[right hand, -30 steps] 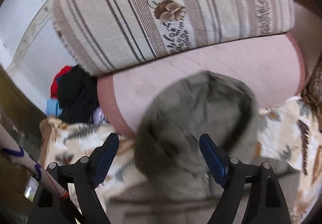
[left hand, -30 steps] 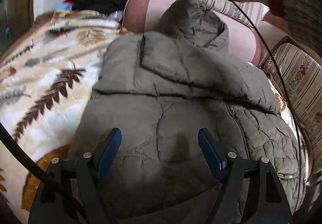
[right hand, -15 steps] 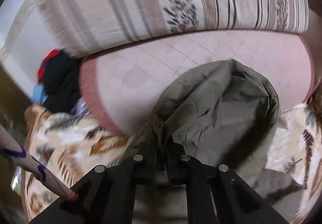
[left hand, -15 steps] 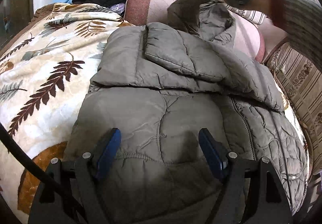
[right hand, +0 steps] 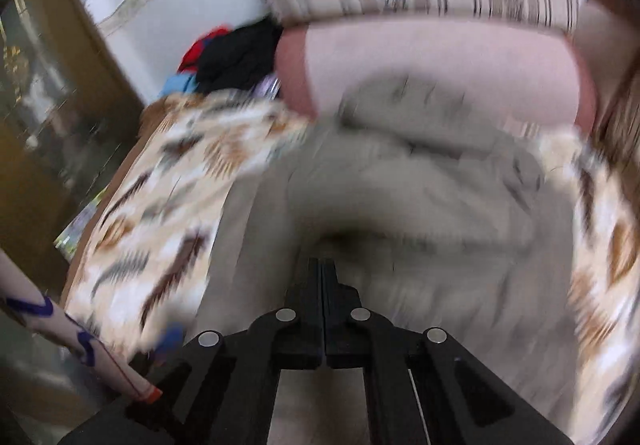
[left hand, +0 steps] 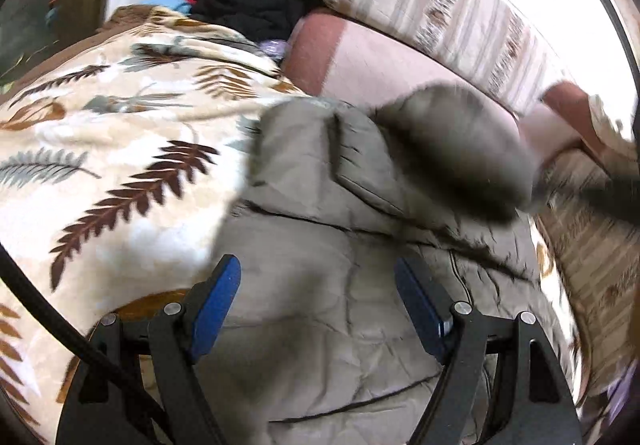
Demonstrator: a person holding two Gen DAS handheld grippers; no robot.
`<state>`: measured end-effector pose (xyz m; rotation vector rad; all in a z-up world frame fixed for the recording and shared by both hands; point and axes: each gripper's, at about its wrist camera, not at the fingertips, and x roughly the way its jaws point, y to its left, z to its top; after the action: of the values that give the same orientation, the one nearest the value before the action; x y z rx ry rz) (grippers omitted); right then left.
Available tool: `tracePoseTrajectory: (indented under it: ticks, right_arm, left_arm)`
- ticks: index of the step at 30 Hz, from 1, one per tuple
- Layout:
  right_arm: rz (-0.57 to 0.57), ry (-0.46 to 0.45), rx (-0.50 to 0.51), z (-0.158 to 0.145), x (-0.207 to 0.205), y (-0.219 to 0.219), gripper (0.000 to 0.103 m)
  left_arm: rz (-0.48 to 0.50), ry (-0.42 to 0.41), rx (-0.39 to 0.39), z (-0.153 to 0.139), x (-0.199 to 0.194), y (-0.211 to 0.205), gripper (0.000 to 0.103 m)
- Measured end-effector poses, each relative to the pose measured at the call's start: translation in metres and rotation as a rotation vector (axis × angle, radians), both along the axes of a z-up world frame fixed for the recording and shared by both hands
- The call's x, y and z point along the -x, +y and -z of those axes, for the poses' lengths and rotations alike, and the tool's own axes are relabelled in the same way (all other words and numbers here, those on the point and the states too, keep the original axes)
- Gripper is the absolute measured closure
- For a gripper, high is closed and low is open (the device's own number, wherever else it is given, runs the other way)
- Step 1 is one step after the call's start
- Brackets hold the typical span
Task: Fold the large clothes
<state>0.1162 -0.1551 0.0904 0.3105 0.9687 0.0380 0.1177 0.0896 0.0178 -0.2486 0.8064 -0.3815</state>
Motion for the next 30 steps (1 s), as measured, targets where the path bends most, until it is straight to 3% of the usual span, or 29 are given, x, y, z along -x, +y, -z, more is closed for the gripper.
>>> tracePoseTrajectory:
  ticks: [4,6,9,11,13,15,18,21,22,24,26,30]
  right_arm:
    - [-0.011,0.125,-0.008,0.068,0.008,0.02,0.102]
    - [-0.014,0.159,0.027,0.083,0.003,0.02,0.102]
    - [-0.008,0.132,0.037,0.07,0.009,0.012,0.098]
    - [0.014,0.087,0.072,0.052,0.007,0.005,0.085]
    - [0.068,0.007,0.153,0.027,-0.001,-0.005,0.062]
    - [0.114,-0.068,0.223,0.008,-0.018,-0.018,0.061]
    - [0.18,-0.085,0.312,0.005,-0.057,-0.035,0.061]
    - [0.237,0.027,0.286,0.041,-0.094,-0.061,0.061]
    - [0.225,0.119,0.212,0.067,-0.098,-0.066,0.061]
    - [0.162,0.193,0.111,0.099,-0.089,-0.06,0.061]
    - [0.079,0.199,0.178,0.121,-0.07,-0.036,0.061]
    - [0.076,0.157,0.219,0.119,-0.06,-0.028,0.062]
  left_arm:
    - [-0.061,0.005,-0.009,0.004,-0.006,0.012,0.025]
    - [-0.087,0.015,-0.02,0.008,-0.007,0.017,0.025]
    - [-0.09,0.025,-0.009,0.009,-0.009,0.019,0.025]
    - [-0.085,0.01,-0.024,0.008,-0.009,0.015,0.025]
    - [-0.067,0.003,-0.042,0.008,-0.008,0.01,0.025]
    - [-0.047,0.0,-0.053,0.009,-0.006,0.005,0.025]
    - [-0.041,-0.015,-0.073,0.007,-0.005,0.0,0.025]
    - [-0.036,-0.016,-0.079,0.008,-0.004,-0.001,0.025]
    - [-0.033,-0.015,-0.082,0.008,-0.004,-0.002,0.025]
    - [-0.024,-0.013,-0.081,0.009,-0.005,-0.004,0.025]
    - [-0.012,-0.007,-0.081,0.01,-0.007,-0.008,0.025]
    - [0.01,0.003,-0.123,0.015,-0.007,-0.017,0.025]
